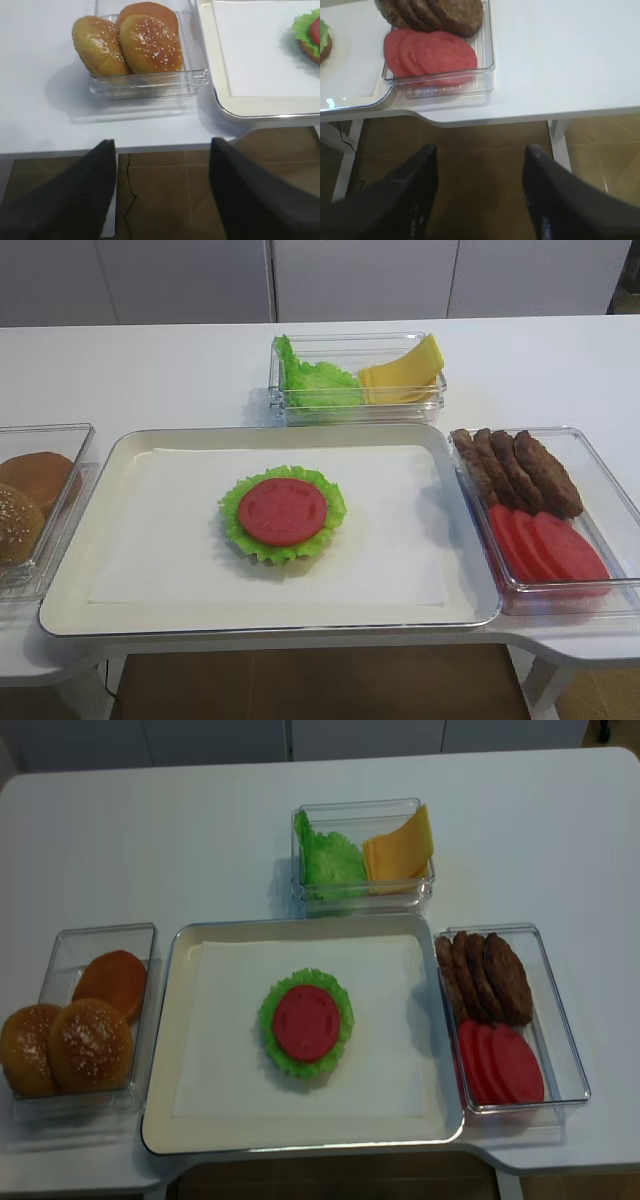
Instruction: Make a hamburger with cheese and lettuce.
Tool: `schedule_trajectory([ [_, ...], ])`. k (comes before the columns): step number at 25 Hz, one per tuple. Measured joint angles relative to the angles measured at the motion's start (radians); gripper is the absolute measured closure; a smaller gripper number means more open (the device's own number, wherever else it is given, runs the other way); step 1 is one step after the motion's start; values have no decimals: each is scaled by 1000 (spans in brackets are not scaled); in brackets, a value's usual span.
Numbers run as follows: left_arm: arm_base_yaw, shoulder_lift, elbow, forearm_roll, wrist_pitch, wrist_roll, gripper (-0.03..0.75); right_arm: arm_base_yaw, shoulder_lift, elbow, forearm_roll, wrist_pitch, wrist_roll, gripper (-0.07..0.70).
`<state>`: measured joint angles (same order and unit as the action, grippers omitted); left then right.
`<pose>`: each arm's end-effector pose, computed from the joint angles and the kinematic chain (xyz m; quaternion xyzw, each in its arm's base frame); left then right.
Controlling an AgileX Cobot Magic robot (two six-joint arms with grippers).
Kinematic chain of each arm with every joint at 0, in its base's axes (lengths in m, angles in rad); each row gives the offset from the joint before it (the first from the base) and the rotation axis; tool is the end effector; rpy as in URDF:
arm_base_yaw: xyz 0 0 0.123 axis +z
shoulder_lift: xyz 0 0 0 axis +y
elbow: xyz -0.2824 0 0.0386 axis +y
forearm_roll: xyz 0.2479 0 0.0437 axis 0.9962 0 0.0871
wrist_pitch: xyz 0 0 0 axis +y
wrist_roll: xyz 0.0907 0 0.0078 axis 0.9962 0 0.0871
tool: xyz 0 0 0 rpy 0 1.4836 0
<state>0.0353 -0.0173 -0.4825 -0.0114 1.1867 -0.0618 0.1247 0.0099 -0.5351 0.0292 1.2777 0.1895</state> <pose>-0.0113 -0.0014 0.2624 -0.0423 0.8834 -0.0119 0.4666 -0.0181 0.0003 0.2702 0.0268 0.8988 0.0827 0.4297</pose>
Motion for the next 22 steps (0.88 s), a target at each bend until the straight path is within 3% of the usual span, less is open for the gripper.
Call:
schedule_trajectory([
  [6,0,0,0,0,0,0,277,-2,-27,2,2,1,-102,234],
  [14,0,0,0,0,0,0,277,-4,-27,35,7,-131,-151,234],
  [22,0,0,0,0,0,0,277,-4,-27,56,12,-146,-164,234],
])
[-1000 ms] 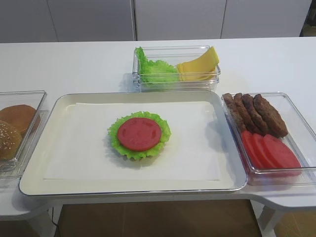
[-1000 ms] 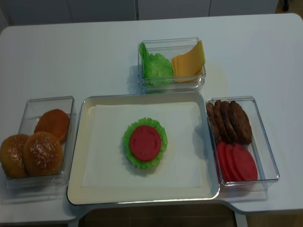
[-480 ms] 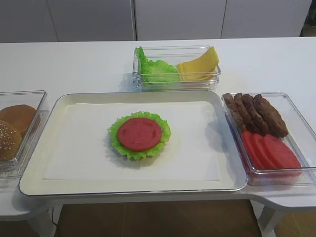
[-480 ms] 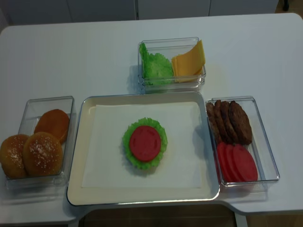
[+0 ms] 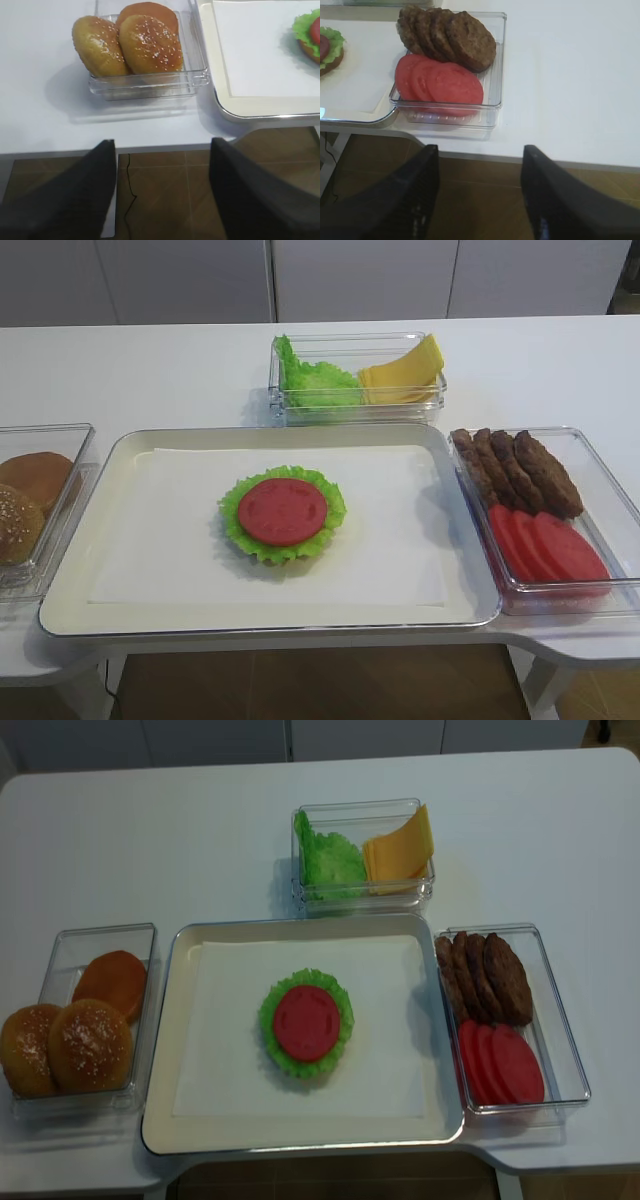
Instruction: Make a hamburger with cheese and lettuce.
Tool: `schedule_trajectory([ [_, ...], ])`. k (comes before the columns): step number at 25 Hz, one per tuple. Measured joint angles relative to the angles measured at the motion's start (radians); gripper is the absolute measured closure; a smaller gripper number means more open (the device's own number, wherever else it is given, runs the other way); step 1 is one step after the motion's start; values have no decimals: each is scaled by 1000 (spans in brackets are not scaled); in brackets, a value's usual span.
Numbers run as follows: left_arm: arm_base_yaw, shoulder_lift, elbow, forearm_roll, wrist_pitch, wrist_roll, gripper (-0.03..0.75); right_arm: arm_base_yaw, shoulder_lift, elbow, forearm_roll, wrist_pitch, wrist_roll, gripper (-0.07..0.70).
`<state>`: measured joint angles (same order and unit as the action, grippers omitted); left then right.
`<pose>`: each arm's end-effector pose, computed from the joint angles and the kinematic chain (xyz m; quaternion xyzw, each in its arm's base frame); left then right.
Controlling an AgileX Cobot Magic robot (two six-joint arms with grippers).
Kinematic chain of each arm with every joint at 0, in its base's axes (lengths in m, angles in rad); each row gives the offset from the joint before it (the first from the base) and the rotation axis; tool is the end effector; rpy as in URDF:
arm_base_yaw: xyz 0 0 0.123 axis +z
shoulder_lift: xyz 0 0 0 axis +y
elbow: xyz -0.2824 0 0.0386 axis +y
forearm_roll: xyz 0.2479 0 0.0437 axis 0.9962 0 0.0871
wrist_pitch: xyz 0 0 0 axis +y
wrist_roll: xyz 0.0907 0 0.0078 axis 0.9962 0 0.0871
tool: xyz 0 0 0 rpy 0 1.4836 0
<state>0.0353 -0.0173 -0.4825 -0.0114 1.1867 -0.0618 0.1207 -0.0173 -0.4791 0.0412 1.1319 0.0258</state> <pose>-0.0113 -0.0014 0.2624 -0.0423 0.8834 -0.0119 0.4666 -0.0086 0.0024 0.2657 -0.0428 0.8709 0.0563 0.4863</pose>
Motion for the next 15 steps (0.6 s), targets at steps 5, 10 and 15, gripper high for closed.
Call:
schedule_trajectory([
  [5,0,0,0,0,0,0,277,0,0,0,0,0,0,234],
  [10,0,0,0,0,0,0,277,0,0,0,0,0,-4,234],
  [15,0,0,0,0,0,0,277,-22,0,0,0,0,-4,234],
])
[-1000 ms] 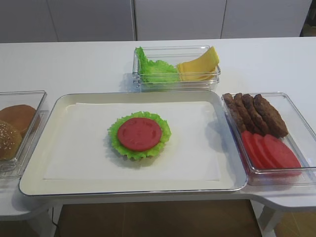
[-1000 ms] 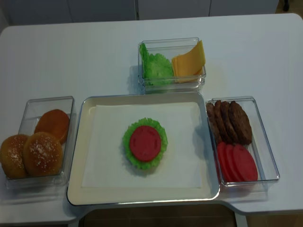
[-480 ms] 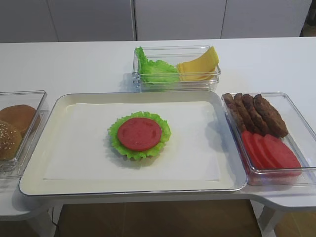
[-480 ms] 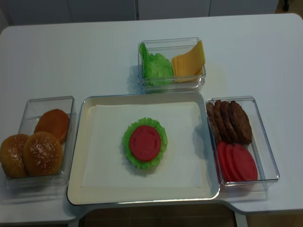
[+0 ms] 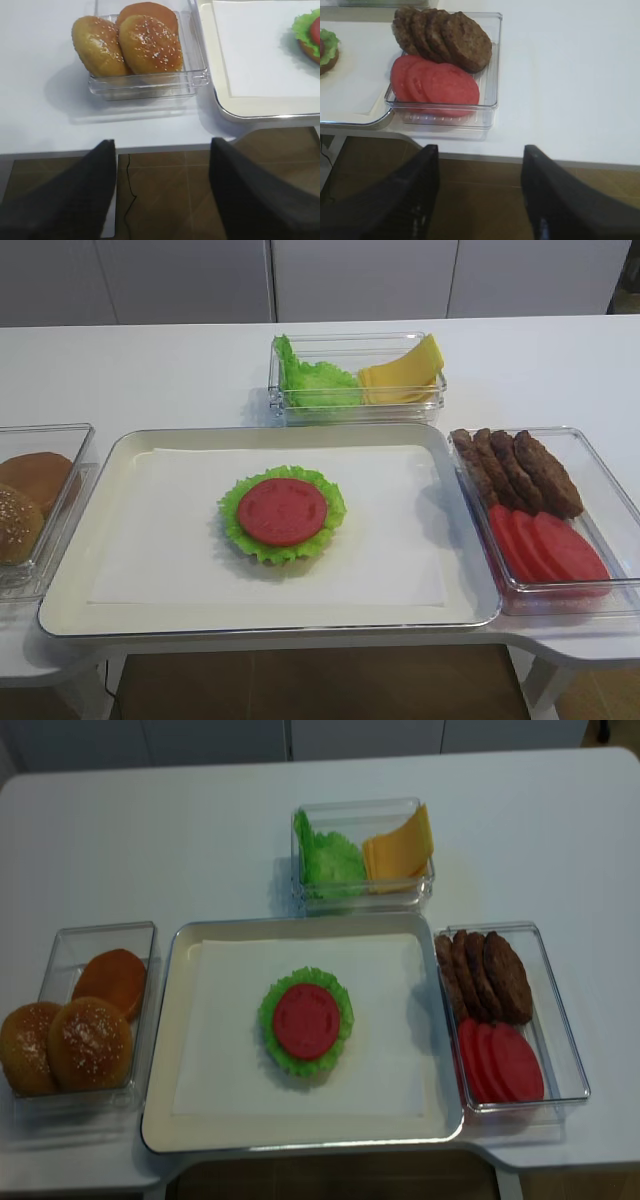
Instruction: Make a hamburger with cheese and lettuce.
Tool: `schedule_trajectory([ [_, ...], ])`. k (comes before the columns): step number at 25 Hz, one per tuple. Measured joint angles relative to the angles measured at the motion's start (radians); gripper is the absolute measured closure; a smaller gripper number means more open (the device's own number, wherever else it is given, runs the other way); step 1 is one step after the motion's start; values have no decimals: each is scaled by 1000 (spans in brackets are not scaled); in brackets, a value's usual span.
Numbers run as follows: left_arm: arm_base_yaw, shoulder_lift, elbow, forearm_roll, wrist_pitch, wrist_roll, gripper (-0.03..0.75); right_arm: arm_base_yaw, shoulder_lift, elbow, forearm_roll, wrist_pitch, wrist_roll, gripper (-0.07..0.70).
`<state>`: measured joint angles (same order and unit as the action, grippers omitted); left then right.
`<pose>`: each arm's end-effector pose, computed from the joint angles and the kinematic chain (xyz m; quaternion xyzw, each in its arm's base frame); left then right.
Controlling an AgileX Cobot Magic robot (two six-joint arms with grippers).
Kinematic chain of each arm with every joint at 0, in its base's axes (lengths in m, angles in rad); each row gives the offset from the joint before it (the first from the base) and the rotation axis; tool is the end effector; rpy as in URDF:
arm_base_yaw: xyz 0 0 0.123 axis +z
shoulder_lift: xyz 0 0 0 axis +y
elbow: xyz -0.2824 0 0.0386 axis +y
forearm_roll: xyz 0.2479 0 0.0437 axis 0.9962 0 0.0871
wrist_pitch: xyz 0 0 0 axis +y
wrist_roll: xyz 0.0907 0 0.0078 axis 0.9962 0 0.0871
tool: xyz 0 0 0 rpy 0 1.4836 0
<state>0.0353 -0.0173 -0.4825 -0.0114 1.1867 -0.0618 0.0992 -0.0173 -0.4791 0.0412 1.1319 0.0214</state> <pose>-0.0113 -0.0014 0.2624 -0.0423 0.8834 -0.0119 0.4666 -0.0086 0.0026 0.2657 -0.0354 0.8712 0.0500 0.4870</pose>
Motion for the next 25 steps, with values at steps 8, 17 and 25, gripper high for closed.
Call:
schedule_trajectory([
  [8,0,0,0,0,0,0,277,-64,0,0,2,0,0,234],
  [17,0,0,0,0,0,0,277,-67,0,0,2,0,0,234],
  [25,0,0,0,0,0,0,277,-67,0,0,3,0,0,234],
])
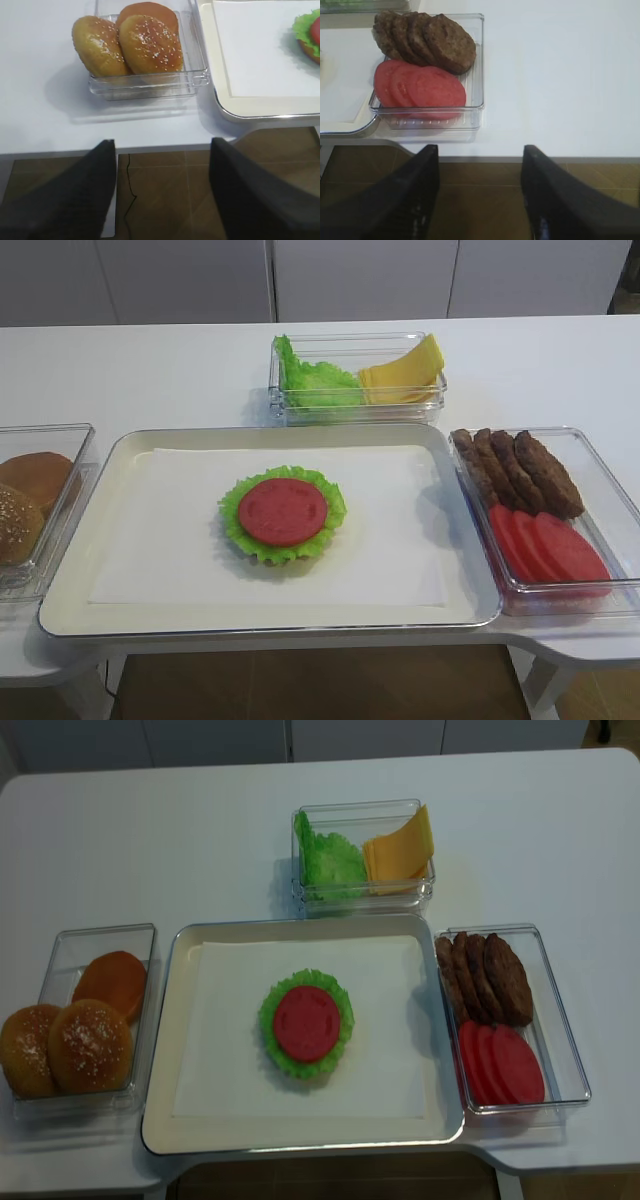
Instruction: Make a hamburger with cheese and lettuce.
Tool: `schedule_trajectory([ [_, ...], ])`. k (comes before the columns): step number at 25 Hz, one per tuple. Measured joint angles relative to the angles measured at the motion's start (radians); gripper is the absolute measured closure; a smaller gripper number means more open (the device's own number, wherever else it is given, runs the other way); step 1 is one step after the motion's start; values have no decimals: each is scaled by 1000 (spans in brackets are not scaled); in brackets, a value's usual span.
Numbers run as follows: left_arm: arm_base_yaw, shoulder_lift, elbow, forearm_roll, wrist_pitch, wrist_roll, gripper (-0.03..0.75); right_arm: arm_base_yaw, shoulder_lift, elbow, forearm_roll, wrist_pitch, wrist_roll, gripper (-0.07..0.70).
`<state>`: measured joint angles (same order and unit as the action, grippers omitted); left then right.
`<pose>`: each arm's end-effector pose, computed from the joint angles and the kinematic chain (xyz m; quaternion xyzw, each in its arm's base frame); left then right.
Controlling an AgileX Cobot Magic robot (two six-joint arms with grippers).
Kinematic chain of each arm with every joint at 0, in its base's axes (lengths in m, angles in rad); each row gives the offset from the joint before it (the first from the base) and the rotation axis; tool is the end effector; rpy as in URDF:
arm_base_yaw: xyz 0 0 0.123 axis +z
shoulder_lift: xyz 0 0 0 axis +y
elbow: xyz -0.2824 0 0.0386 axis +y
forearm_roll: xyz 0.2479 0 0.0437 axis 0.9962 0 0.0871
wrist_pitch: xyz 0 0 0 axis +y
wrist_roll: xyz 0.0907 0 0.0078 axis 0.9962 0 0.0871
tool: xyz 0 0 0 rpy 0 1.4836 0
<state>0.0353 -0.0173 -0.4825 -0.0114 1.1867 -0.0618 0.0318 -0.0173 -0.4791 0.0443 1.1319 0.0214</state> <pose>-0.0113 -0.0014 0.2624 -0.0423 0.8834 -0.0119 0.4666 -0.0084 0.0034 0.2657 -0.0061 0.8719 0.0351 0.4884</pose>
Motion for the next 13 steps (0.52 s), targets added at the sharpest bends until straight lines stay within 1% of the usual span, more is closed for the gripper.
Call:
schedule_trajectory([
  [13,0,0,0,0,0,0,277,0,0,0,0,0,0,234],
])
